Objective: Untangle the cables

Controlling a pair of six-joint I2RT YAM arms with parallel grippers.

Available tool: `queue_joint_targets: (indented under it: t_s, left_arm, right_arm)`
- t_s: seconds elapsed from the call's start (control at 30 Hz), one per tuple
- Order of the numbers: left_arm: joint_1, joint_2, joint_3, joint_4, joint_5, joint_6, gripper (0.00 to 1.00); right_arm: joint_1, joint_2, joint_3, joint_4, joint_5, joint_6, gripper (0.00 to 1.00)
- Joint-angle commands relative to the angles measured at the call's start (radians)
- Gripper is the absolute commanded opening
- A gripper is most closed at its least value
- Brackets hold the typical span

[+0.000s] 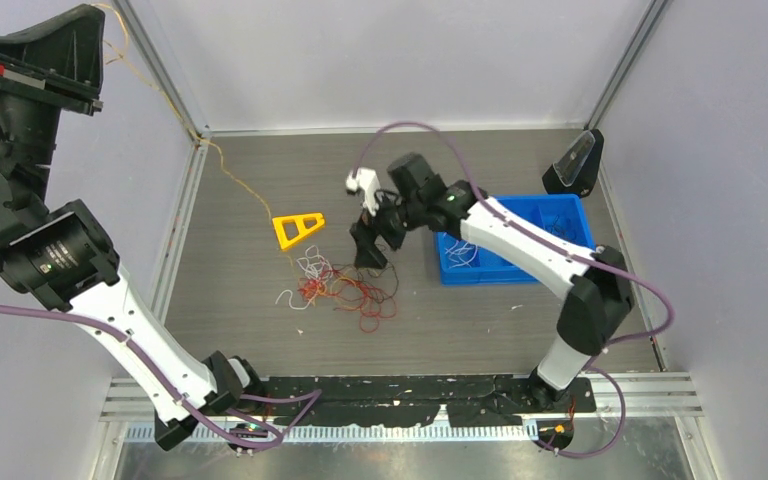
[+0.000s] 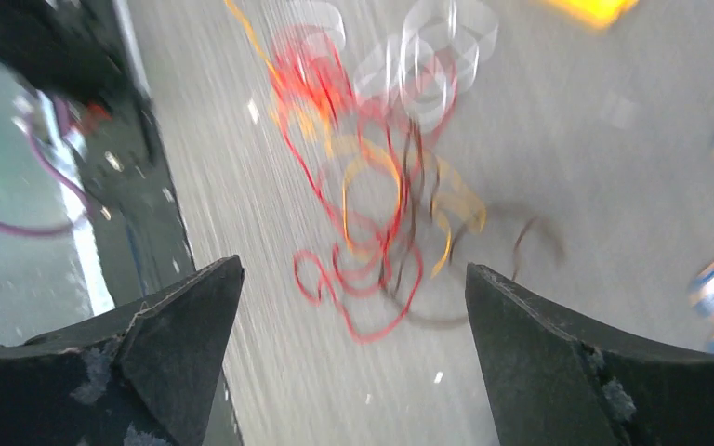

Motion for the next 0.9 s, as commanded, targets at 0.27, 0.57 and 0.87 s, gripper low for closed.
queue_joint_targets:
  t_s: [0.27, 0.57, 0.87]
  left_arm:
    - [0.009, -0.021, 0.001, 0.05, 0.063, -0.039, 0.0]
    - [0.008, -0.079, -0.082, -0.068, 0.056, 0.082, 0.0]
    - [0.009, -0.343, -0.989, -0.453, 0.179, 0.793, 0.16]
  right_arm:
    - [0.183, 0.125, 0.421, 0.352, -0.184, 0.233, 0.95]
    - [0.209, 0.209, 0.484, 0.39, -0.088, 0.259, 0.12]
    - [0.16, 0.146, 0.896, 0.488, -0.074, 0.408, 0.05]
